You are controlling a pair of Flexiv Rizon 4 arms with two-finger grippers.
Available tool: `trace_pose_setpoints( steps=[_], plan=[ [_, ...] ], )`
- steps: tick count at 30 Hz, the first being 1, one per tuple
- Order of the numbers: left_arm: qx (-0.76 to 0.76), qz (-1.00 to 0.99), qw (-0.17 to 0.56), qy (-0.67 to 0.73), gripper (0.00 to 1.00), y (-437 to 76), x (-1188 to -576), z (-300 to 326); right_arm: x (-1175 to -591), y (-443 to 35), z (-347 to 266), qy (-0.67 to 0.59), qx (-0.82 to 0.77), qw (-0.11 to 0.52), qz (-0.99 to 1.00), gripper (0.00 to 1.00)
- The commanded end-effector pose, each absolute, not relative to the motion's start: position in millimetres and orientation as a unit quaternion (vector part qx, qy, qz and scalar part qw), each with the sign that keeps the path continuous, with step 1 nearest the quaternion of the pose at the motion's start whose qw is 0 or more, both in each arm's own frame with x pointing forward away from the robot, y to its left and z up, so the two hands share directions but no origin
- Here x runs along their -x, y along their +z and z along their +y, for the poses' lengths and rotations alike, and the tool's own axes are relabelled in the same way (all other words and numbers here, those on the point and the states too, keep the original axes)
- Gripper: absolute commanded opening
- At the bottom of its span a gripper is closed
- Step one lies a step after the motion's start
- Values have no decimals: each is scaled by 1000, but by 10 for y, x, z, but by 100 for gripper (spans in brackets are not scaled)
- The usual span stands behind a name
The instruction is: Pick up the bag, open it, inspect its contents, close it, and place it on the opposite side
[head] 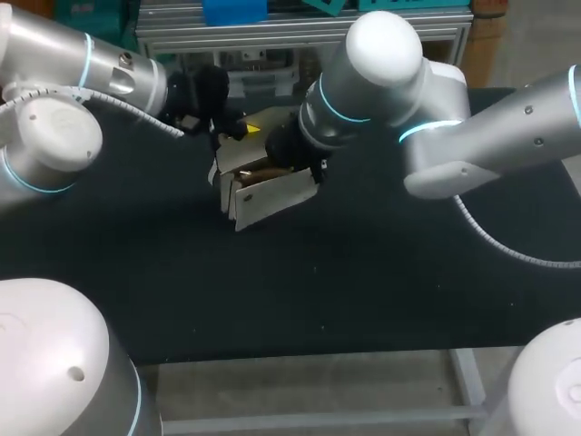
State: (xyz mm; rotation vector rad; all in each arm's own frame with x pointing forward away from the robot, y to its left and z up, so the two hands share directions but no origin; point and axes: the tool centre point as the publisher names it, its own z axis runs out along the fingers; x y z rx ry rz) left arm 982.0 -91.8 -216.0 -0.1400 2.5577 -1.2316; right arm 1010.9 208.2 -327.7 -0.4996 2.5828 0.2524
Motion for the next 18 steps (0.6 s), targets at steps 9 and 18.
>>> trace_pose_setpoints(
  steps=[9, 18],
  plan=[
    [43, 889, 148, -432, 0, -2135, -9859, -889, -10062, -3455, 2047, 100, 199, 227, 948, 100],
    [27, 890, 152, -430, 0, -2141, -9875, -894, -9985, -3513, 2017, 97, 197, 217, 951, 100]
  ],
)
